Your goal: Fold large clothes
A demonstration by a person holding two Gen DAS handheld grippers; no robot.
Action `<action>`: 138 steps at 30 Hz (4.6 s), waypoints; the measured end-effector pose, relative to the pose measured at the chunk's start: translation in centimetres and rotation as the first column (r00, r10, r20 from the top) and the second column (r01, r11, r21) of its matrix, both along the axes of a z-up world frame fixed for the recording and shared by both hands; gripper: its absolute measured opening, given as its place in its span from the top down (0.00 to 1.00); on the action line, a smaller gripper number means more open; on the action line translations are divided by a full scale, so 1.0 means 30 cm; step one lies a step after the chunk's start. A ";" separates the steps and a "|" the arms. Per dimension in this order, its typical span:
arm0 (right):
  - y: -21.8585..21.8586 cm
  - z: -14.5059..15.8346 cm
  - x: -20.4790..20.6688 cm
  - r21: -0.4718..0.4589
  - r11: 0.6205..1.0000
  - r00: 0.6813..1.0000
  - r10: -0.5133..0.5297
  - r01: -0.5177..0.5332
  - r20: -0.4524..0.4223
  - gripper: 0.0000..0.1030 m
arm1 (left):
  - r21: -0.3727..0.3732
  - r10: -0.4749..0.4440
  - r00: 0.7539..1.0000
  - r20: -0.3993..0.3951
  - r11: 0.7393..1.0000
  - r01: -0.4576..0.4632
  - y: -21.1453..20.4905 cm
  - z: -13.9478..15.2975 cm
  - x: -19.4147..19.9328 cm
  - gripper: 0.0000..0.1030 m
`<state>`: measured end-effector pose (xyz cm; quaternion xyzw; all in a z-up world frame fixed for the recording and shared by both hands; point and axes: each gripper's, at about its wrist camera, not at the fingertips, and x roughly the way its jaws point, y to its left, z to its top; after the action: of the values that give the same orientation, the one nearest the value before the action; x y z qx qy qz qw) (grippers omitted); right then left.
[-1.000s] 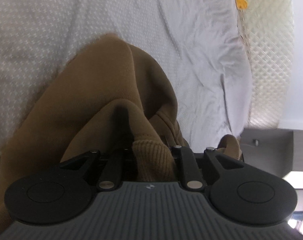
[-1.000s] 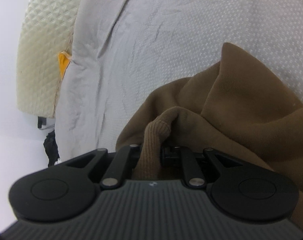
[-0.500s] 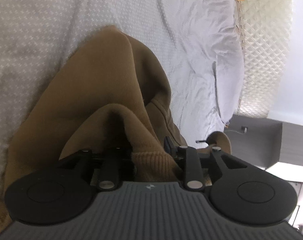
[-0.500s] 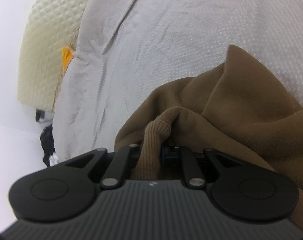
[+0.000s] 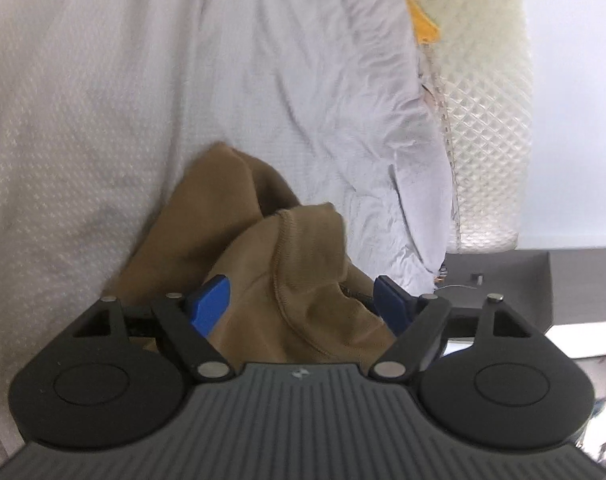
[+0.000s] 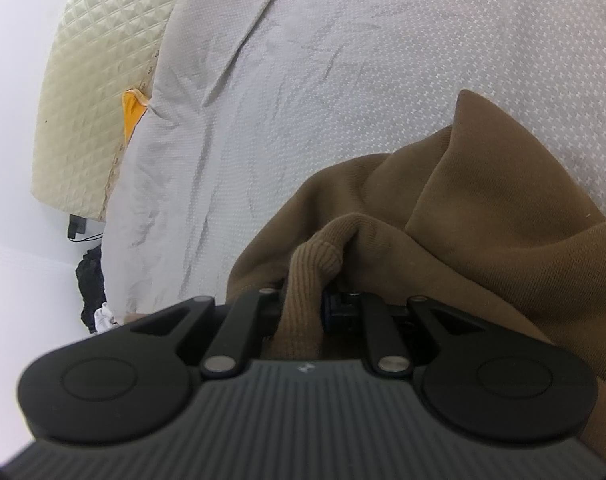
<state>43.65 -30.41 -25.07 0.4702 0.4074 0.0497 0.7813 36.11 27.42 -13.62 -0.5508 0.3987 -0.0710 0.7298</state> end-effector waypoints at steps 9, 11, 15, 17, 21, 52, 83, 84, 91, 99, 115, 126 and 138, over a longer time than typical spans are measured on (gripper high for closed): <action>-0.018 -0.002 -0.009 0.008 1.000 1.000 0.008 -0.008 0.012 0.86 | 0.207 -0.225 0.940 0.257 0.963 0.173 -0.472 0.193 -0.080 0.21; -0.025 0.001 -0.013 0.016 1.000 1.000 0.013 -0.013 0.017 0.85 | 0.293 -0.275 0.923 0.268 0.936 0.193 -0.585 0.209 -0.091 0.21; -0.055 0.004 -0.023 0.073 0.997 1.000 0.006 -0.007 0.014 0.83 | 0.468 -0.324 0.928 0.183 0.859 0.207 -0.759 0.190 -0.078 0.21; -0.077 0.003 -0.030 0.122 0.993 1.000 -0.003 0.003 0.004 0.79 | 0.551 -0.319 0.942 0.106 0.808 0.211 -0.799 0.153 -0.078 0.20; -0.149 -0.007 -0.064 0.264 0.964 0.999 -0.038 0.041 -0.017 0.71 | 0.573 -0.287 0.952 0.105 0.800 0.178 -0.822 0.108 -0.097 0.20; -0.149 0.203 -0.116 -0.263 0.960 0.969 0.146 -0.091 0.199 0.32 | 0.643 -0.444 0.856 0.266 0.743 0.186 -0.698 0.181 -0.150 0.12; -0.065 0.124 0.068 -0.423 0.859 0.904 0.390 -0.290 0.174 0.18 | 0.806 -0.239 0.971 0.028 0.579 0.119 -0.449 -0.050 0.267 0.22; -0.057 0.117 0.075 -0.424 0.853 0.897 0.406 -0.304 0.173 0.18 | 0.812 -0.231 0.972 0.031 0.573 0.110 -0.453 -0.051 0.266 0.29; 0.012 0.124 0.080 -0.495 0.803 0.850 0.482 -0.331 0.213 0.41 | 0.845 -0.179 0.981 0.076 0.533 0.032 -0.461 -0.041 0.243 0.72; -0.008 0.201 0.021 -0.545 0.805 0.857 0.437 -0.236 0.274 0.82 | 0.797 -0.050 0.962 0.268 0.573 -0.192 -0.389 0.072 0.146 0.78; -0.052 0.226 -0.013 -0.558 0.830 0.927 0.216 -0.009 0.307 0.85 | 0.730 0.060 0.952 0.302 0.627 -0.271 -0.330 0.092 0.188 0.79; 0.000 0.036 0.120 -0.554 0.826 0.964 0.221 -0.105 0.147 0.84 | 0.780 0.026 0.999 0.045 0.624 -0.051 -0.321 -0.121 0.360 0.78; 0.023 0.130 0.001 -0.570 0.822 0.960 0.179 -0.024 0.218 0.54 | 0.739 0.008 0.988 0.156 0.662 -0.122 -0.356 0.013 0.213 0.26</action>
<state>43.69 -29.72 -21.18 0.1865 0.3219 0.0310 0.9277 42.52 16.74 -13.24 -0.2111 0.3208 0.0862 0.9193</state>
